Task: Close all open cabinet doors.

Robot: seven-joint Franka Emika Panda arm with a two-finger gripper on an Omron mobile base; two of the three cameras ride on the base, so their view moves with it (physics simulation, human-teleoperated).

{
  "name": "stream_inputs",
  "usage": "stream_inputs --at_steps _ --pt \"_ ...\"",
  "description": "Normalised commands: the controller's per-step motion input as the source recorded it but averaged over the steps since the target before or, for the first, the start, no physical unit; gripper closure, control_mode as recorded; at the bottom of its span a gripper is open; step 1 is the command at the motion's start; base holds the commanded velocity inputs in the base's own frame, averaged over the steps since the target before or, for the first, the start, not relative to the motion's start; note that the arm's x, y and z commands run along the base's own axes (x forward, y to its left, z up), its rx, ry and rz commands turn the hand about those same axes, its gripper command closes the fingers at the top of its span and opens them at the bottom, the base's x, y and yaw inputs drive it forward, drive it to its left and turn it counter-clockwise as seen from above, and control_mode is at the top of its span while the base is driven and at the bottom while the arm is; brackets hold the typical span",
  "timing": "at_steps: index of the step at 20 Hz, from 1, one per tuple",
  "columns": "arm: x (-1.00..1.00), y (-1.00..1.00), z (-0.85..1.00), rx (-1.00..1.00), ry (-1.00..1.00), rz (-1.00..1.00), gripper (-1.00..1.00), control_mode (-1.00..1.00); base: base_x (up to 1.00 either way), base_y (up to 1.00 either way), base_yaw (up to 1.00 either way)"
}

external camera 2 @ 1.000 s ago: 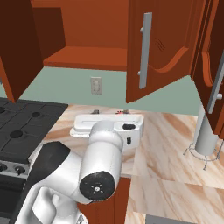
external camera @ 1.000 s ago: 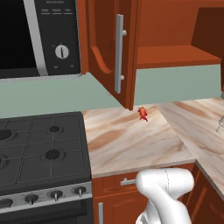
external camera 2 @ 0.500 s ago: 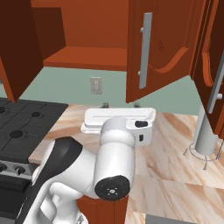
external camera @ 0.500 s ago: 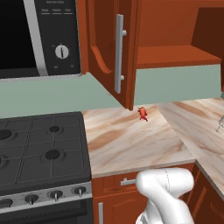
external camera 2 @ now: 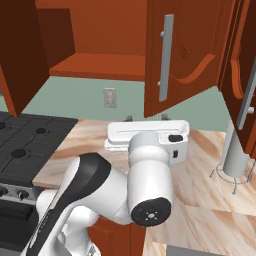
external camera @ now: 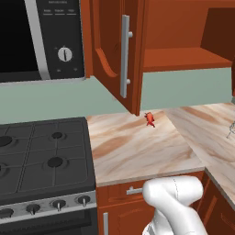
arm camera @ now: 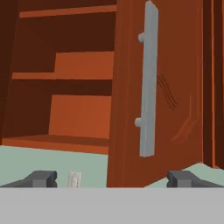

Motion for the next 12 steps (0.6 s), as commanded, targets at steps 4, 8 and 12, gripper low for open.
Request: stream_inputs --at_steps 4,8,12 --pt "0.4 -0.02 0.0 0.0 -0.02 0.0 -1.0 -1.0 0.0 0.0 0.0" --pt "0.58 0.0 0.0 0.0 -0.03 0.0 -1.0 -1.0 0.0 0.0 0.0" --pt "0.51 -0.08 0.0 0.0 0.0 0.02 -1.0 -1.0 0.0 0.0 0.0"
